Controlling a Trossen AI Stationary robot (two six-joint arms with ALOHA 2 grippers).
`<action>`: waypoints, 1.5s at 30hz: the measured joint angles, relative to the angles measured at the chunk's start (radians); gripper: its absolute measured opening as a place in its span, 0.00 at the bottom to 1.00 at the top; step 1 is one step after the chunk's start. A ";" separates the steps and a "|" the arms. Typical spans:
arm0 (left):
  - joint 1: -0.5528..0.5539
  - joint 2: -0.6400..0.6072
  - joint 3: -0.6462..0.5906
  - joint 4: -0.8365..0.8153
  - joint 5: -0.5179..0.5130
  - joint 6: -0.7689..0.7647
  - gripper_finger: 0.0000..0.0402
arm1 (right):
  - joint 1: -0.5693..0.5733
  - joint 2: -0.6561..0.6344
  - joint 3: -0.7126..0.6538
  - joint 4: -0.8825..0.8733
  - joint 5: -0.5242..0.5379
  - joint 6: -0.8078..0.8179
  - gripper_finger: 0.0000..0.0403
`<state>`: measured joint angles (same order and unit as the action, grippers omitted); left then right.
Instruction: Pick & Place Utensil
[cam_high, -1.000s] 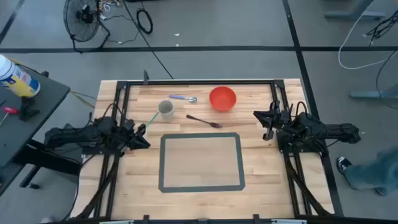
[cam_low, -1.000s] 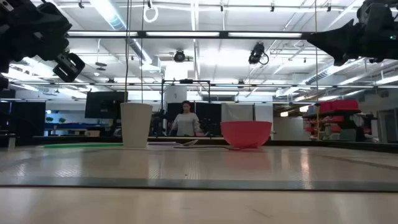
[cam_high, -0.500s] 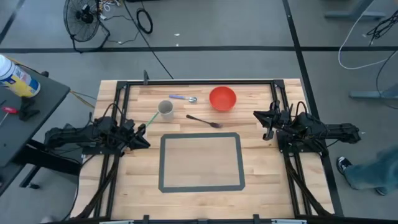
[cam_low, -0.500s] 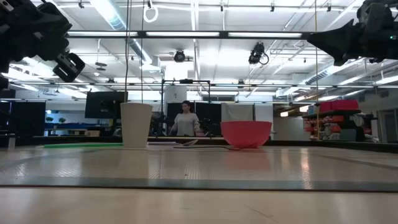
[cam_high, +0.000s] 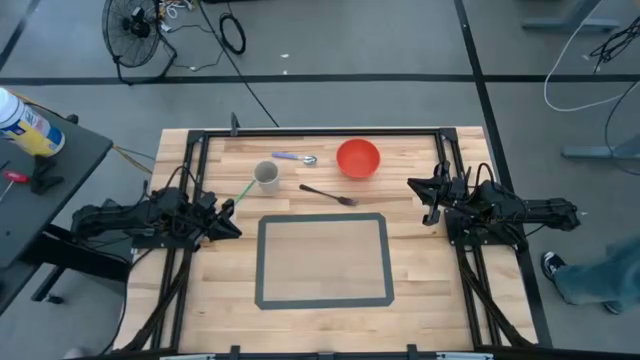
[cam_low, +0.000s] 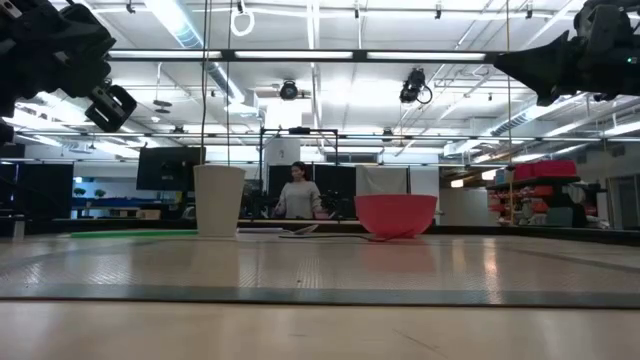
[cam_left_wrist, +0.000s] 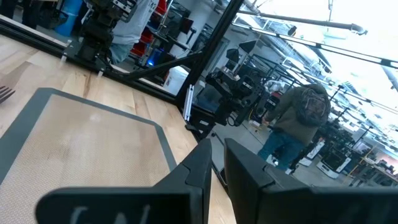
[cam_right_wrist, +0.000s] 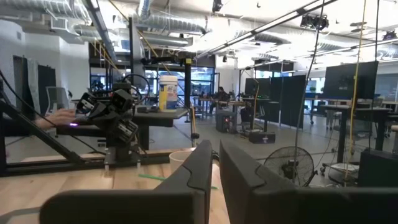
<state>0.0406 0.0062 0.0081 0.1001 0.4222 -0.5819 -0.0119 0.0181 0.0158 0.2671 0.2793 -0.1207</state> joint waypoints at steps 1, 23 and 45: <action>0.000 0.000 0.000 0.000 0.000 0.000 0.12 | 0.000 0.000 0.000 0.000 0.000 0.000 0.08; 0.000 0.000 0.000 0.000 0.000 0.000 0.12 | 0.000 0.000 0.000 0.000 0.000 0.000 0.08; 0.000 0.000 0.000 0.038 -0.480 0.162 0.12 | 0.000 0.000 0.000 0.000 0.000 0.000 0.08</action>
<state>0.0410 0.0063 0.0081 0.1383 -0.0580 -0.4203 -0.0119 0.0185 0.0158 0.2671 0.2794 -0.1207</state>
